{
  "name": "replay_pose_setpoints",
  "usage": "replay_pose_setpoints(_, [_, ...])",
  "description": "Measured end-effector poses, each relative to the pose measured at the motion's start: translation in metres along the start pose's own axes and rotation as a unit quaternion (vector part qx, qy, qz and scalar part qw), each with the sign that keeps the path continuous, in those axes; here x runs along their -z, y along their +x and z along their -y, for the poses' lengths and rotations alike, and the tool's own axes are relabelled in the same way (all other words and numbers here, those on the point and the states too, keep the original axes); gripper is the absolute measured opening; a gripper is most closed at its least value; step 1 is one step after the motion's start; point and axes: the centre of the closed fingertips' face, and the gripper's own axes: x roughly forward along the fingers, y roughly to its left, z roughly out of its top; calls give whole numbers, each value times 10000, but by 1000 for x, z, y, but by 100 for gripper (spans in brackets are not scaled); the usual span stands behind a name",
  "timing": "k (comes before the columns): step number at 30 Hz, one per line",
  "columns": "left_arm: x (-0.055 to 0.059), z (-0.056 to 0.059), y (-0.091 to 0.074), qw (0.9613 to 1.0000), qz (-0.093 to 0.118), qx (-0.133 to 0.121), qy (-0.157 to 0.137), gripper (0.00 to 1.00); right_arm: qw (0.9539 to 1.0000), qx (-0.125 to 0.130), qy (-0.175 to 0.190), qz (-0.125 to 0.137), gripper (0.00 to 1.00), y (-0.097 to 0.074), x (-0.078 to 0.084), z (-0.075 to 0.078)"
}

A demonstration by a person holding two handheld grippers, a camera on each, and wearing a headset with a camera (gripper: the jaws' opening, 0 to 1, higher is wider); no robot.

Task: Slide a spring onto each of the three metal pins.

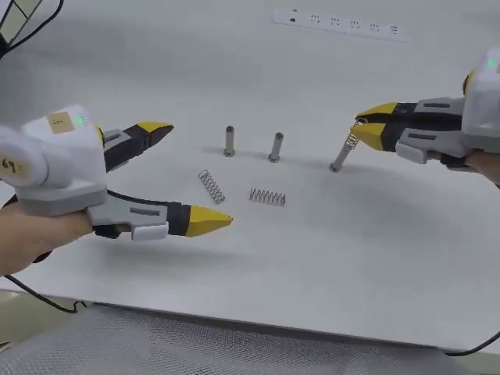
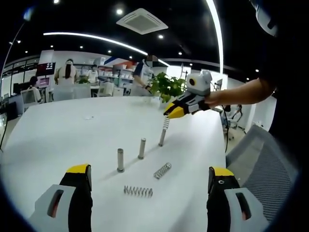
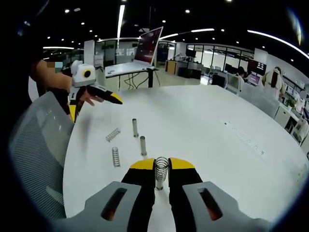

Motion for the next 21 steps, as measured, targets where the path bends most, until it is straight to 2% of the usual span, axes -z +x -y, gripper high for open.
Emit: replay_pose_setpoints(21, [0,0,1,10000,-23,15,-12,98,9999,-26,85,-85,7,7,12,0])
